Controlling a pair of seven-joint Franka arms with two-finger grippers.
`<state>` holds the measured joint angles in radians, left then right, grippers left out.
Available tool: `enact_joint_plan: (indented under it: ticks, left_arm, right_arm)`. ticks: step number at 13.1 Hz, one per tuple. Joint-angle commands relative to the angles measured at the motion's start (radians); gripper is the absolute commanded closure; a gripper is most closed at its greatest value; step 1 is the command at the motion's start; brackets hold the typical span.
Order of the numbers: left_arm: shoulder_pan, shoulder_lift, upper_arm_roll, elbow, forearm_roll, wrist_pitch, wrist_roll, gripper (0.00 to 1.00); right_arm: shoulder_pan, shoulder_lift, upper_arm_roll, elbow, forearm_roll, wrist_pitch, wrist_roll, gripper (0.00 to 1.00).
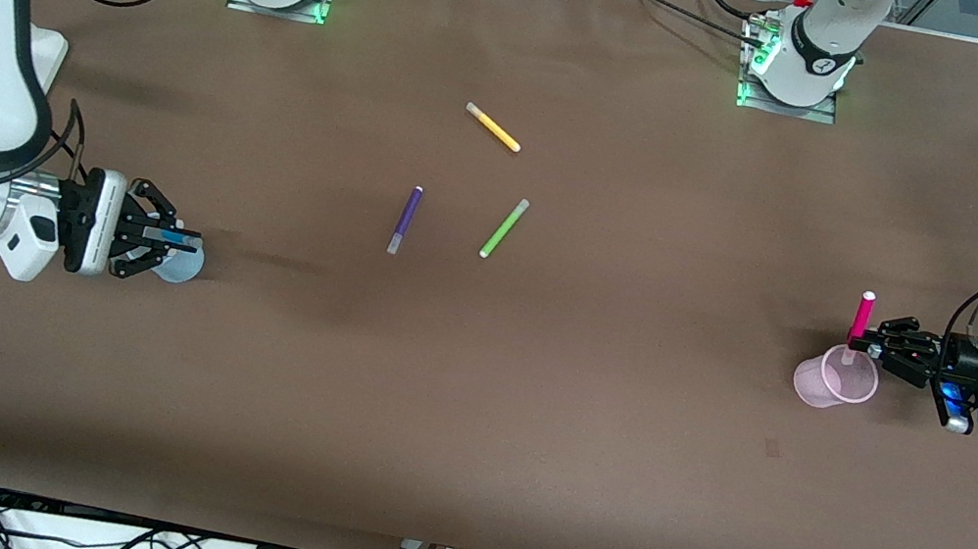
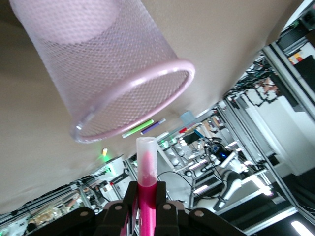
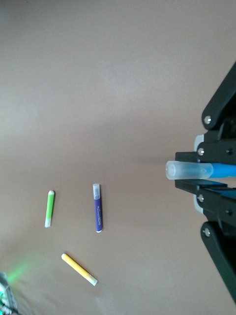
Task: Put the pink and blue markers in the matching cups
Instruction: 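Open both grippers to drop the markers into their matching cups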
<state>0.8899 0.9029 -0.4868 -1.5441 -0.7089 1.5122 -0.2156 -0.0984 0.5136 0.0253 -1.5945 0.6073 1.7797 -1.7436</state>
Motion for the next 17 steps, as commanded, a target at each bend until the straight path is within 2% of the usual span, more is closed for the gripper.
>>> enact_joint_plan:
  ticks: [1, 7, 9, 10, 11, 12, 13, 16, 17]
  left_arm:
    - [0.023, 0.050, -0.012, 0.015, -0.041, -0.003, 0.028, 1.00]
    - [0.020, 0.062, -0.012, 0.015, -0.032, 0.000, 0.056, 1.00]
    - [0.020, 0.060, -0.012, 0.018, -0.029, 0.000, 0.058, 0.69]
    - [0.021, 0.060, -0.012, 0.018, -0.027, 0.000, 0.058, 0.62]
    - [0.020, 0.062, -0.012, 0.018, -0.029, 0.000, 0.058, 0.61]
    - [0.021, 0.062, -0.012, 0.018, -0.029, 0.000, 0.058, 0.61]
    - [0.021, 0.060, -0.012, 0.018, -0.029, 0.000, 0.056, 0.60]
    - [0.020, 0.051, -0.012, 0.022, -0.024, 0.000, 0.052, 0.60]
    - [0.012, 0.036, -0.010, 0.057, -0.003, -0.001, 0.042, 0.60]
  right_arm:
    - [-0.055, 0.009, 0.013, -0.005, 0.046, -0.040, -0.094, 0.94]
    - [-0.118, 0.032, 0.013, -0.005, 0.046, -0.095, -0.232, 0.94]
    - [-0.135, 0.049, 0.013, -0.005, 0.049, -0.097, -0.267, 0.94]
    - [-0.139, 0.054, 0.013, -0.005, 0.066, -0.097, -0.281, 0.94]
    - [-0.142, 0.058, 0.013, -0.005, 0.078, -0.097, -0.295, 0.92]
    - [-0.142, 0.062, 0.013, -0.002, 0.081, -0.097, -0.284, 0.65]
    - [-0.141, 0.062, 0.015, 0.004, 0.081, -0.098, -0.277, 0.01]
    - [-0.138, 0.048, 0.015, 0.028, 0.077, -0.144, -0.081, 0.00]
    - [-0.135, 0.037, 0.018, 0.047, 0.069, -0.145, 0.011, 0.00]
